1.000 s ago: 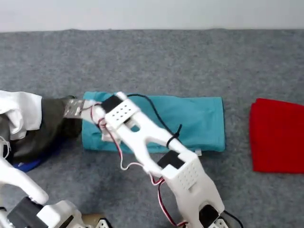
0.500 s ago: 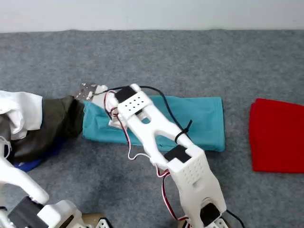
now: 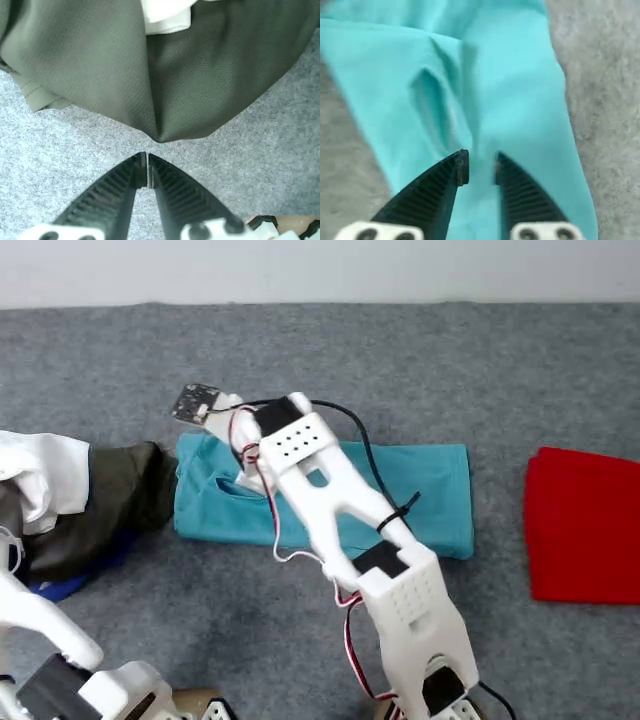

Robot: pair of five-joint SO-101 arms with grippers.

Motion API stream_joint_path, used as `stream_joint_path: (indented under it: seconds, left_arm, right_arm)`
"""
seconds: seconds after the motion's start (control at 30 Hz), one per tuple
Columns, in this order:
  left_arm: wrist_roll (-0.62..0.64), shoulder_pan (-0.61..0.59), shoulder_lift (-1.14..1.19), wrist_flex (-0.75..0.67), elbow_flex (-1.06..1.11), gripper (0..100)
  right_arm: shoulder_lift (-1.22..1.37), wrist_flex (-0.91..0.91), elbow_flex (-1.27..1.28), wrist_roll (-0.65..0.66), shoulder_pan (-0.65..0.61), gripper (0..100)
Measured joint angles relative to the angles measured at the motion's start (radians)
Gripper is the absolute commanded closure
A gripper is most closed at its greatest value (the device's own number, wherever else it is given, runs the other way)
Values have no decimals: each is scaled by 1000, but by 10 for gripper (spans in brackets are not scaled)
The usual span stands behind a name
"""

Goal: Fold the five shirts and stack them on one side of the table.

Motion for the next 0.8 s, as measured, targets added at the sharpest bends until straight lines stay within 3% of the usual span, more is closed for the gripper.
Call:
stream_joint_path:
  seconds: [0.3, 0.6, 0.8]
  left_arm:
    - [0, 0, 0, 0, 0, 982]
    - [0, 0, 0, 0, 0, 982]
    - [0, 0, 0, 0, 0, 982]
  right_arm:
    - [28, 9, -18, -6, -101, 989]
    - [199, -143, -61, -6, 5, 989]
    - [201, 25, -230, -6, 6, 989]
